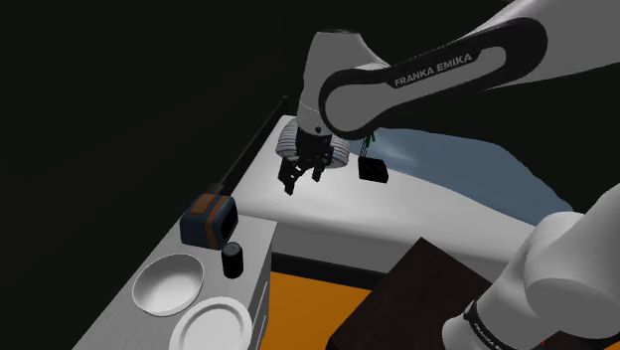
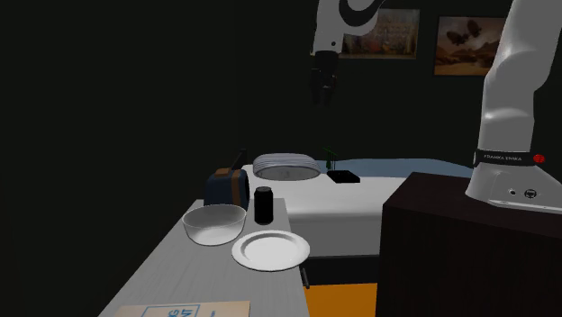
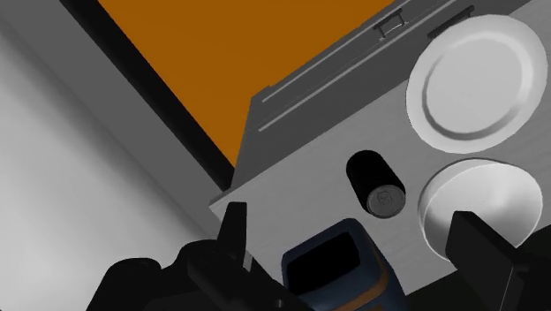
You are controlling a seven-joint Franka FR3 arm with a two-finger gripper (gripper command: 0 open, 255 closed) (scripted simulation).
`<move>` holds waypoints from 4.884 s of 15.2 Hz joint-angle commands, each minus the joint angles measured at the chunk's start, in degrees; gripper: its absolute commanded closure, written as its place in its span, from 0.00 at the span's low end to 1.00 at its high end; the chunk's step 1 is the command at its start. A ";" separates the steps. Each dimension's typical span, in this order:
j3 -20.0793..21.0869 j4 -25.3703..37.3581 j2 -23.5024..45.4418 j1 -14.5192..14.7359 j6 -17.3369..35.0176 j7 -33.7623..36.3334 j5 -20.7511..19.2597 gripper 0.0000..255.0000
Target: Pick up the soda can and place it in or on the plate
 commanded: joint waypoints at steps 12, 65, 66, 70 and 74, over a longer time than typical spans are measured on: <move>1.23 15.33 29.75 3.99 10.20 15.03 -12.49 0.00; -2.00 40.45 52.42 11.03 4.89 20.57 -16.53 1.00; -1.94 40.42 52.15 10.99 4.67 20.54 -16.47 1.00; -1.05 35.77 48.78 13.93 5.82 24.99 -16.56 1.00; -0.09 32.39 46.08 17.08 6.38 29.53 -16.64 1.00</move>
